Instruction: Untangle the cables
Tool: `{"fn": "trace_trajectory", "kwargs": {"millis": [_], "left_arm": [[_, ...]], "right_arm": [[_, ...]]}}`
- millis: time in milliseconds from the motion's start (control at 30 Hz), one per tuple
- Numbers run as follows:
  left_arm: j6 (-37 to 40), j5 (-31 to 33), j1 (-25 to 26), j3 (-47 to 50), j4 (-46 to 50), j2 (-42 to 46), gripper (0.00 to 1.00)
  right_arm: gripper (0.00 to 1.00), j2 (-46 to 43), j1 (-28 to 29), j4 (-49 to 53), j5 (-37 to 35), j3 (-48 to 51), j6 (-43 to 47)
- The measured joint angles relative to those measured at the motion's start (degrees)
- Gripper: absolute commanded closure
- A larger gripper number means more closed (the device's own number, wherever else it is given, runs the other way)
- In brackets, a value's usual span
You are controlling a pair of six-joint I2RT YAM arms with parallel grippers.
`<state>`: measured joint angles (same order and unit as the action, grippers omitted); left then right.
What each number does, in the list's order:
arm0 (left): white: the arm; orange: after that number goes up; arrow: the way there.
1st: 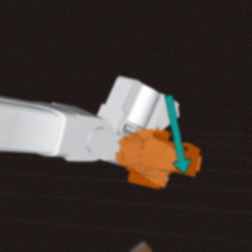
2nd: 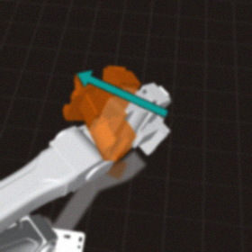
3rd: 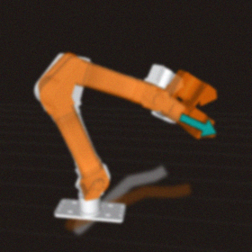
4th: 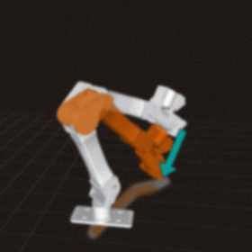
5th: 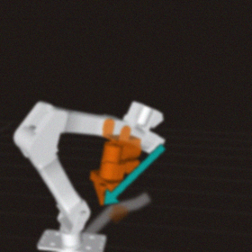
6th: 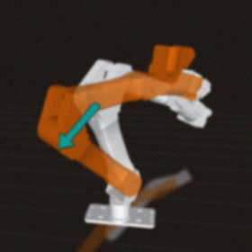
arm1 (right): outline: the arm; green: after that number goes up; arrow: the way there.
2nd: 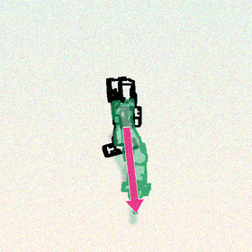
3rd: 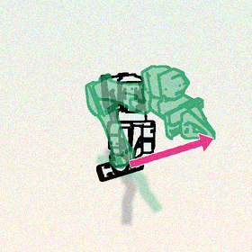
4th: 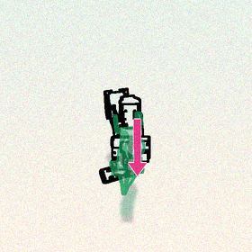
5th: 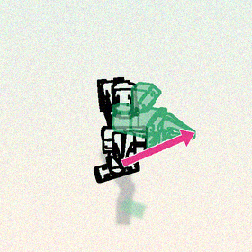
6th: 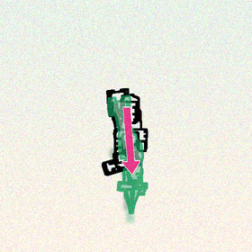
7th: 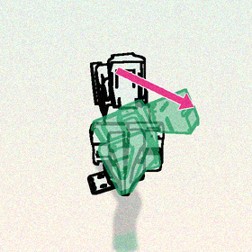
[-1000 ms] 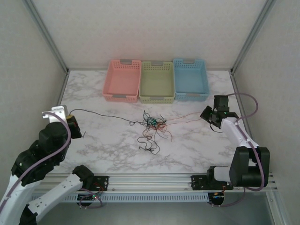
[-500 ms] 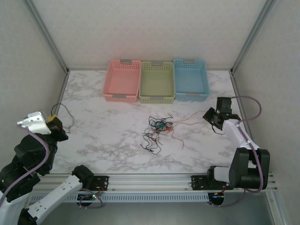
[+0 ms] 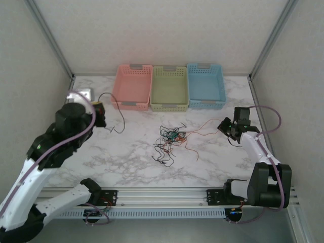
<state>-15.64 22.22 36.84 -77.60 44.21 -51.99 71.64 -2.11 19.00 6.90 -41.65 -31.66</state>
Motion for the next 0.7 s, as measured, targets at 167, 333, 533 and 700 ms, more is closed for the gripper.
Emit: {"fn": "trace_trajectory", "kwargs": {"millis": [167, 333, 533, 700], "left_arm": [[-0.6, -3.6, -5.9, -5.5, -5.0, -12.0, 1.00], [-2.7, -8.1, -14.5, -11.5, -9.3, -23.3, 1.00], [-3.7, -10.4, -19.6, -20.6, -13.2, -36.3, 1.00], [-4.0, -11.0, -22.7, -26.3, -15.2, -46.1, 1.00]], "right_arm": [[1.00, -0.2, 0.0, -0.9, 0.9, 0.6, -0.2], [1.00, -0.2, 0.0, -1.6, 2.1, 0.9, -0.5], [1.00, -0.2, 0.0, -2.3, 2.4, 0.9, -0.7], [1.00, -0.2, 0.0, -2.6, 3.3, 0.9, -0.7]]}}
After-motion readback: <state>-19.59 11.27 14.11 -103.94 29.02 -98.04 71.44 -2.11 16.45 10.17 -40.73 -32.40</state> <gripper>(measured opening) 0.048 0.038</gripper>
